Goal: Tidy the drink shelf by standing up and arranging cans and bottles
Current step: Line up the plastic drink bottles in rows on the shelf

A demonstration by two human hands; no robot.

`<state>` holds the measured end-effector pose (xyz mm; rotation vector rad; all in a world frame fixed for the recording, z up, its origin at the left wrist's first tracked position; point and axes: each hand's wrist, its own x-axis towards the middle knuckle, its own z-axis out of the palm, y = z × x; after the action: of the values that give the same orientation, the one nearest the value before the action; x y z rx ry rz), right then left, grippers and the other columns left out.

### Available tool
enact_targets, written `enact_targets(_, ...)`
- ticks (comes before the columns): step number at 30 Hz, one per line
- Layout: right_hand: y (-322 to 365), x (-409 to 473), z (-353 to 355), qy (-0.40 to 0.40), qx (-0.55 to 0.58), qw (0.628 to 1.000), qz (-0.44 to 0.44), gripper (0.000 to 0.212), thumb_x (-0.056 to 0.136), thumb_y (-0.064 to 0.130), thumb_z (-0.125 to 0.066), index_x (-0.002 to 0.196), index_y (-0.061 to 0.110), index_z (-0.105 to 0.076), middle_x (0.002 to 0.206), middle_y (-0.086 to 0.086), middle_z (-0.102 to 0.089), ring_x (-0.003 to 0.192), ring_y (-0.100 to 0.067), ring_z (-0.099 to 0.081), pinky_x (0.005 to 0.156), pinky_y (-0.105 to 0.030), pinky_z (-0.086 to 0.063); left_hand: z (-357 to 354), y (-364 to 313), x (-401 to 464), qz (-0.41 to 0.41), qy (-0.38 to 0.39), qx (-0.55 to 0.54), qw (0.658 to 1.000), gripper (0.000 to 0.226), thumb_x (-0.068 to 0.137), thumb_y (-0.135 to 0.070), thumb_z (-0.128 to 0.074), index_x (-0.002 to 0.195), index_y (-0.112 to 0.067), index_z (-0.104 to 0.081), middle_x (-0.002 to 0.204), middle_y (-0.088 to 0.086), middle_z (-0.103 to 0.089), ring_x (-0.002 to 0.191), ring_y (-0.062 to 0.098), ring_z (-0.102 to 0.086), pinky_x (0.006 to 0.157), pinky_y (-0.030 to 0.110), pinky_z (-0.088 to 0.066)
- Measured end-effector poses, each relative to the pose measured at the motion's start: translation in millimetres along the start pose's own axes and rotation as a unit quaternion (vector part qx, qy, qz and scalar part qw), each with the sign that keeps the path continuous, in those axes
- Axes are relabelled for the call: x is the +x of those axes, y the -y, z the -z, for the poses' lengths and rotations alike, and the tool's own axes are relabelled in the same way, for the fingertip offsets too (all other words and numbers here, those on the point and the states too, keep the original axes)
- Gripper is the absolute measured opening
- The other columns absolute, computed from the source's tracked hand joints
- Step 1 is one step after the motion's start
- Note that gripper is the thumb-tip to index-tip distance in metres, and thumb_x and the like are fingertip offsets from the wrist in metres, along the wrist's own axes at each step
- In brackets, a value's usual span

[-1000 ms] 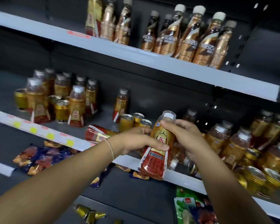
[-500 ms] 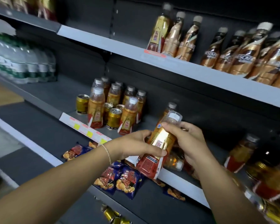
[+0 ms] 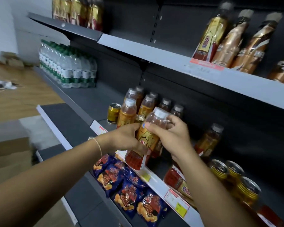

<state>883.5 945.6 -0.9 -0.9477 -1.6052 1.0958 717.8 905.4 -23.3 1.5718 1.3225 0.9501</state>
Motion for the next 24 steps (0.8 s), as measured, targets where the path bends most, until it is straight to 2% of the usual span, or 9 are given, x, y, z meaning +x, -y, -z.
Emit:
enact_targets(3,-4,18,-18,0.024,-0.006,1.000,0.013,0.040,0.066,0.018,-0.093,0.098,0.025,-0.071,0.088,0.008,-0.078,0.081,-0.010,-0.076,0.070,-0.032,-0.062,20,7,1,0.004,-0.022,0.014,1.000,0.052,0.067,-0.011,-0.088,0.111,-0.016,-0.060,0.101,0.000,-0.075,0.094,0.017,-0.072,0.084,0.032,-0.057)
enact_targets(8,-11,37,-46,0.054,-0.002,0.998,0.021,0.036,0.068,0.016,-0.092,0.095,0.027,-0.070,0.086,0.012,-0.078,0.079,-0.007,-0.075,0.065,-0.024,-0.060,46,16,4,0.022,-0.056,0.039,0.997,0.056,0.065,-0.004,-0.088,0.111,-0.014,-0.059,0.101,0.002,-0.075,0.094,0.020,-0.072,0.086,0.036,-0.057)
enact_targets(12,-12,49,-72,0.057,-0.029,0.997,0.042,0.038,0.063,0.026,-0.091,0.087,0.047,-0.069,0.085,0.017,-0.076,0.079,-0.005,-0.074,0.076,-0.035,-0.063,72,21,6,0.014,-0.048,0.051,0.997,0.057,0.065,0.000,-0.087,0.115,-0.008,-0.060,0.102,0.007,-0.074,0.095,0.023,-0.072,0.090,0.042,-0.056)
enact_targets(13,-12,52,-79,0.053,-0.037,0.997,0.045,0.037,0.062,0.028,-0.090,0.087,0.046,-0.069,0.085,0.017,-0.076,0.079,-0.006,-0.074,0.078,-0.039,-0.063,78,23,6,0.012,-0.047,0.048,0.998,0.058,0.065,0.001,-0.087,0.115,-0.008,-0.060,0.103,0.008,-0.074,0.097,0.024,-0.071,0.091,0.044,-0.055)
enact_targets(16,-13,61,-103,0.039,-0.062,0.996,0.055,0.037,0.062,0.031,-0.088,0.094,0.031,-0.070,0.089,0.010,-0.077,0.083,-0.010,-0.075,0.082,-0.046,-0.062,101,36,9,0.001,-0.047,0.043,0.998,0.058,0.064,0.004,-0.086,0.114,-0.008,-0.061,0.104,0.011,-0.074,0.099,0.028,-0.070,0.092,0.047,-0.054)
enact_targets(24,-11,91,-171,-0.036,-0.168,0.983,0.070,0.062,0.059,0.052,-0.081,0.113,0.027,-0.065,0.100,0.008,-0.075,0.095,-0.013,-0.072,0.087,-0.043,-0.059,175,68,41,-0.018,-0.045,0.094,0.994,0.057,0.057,-0.005,-0.090,0.107,-0.015,-0.064,0.097,0.001,-0.075,0.092,0.018,-0.072,0.087,0.043,-0.057)
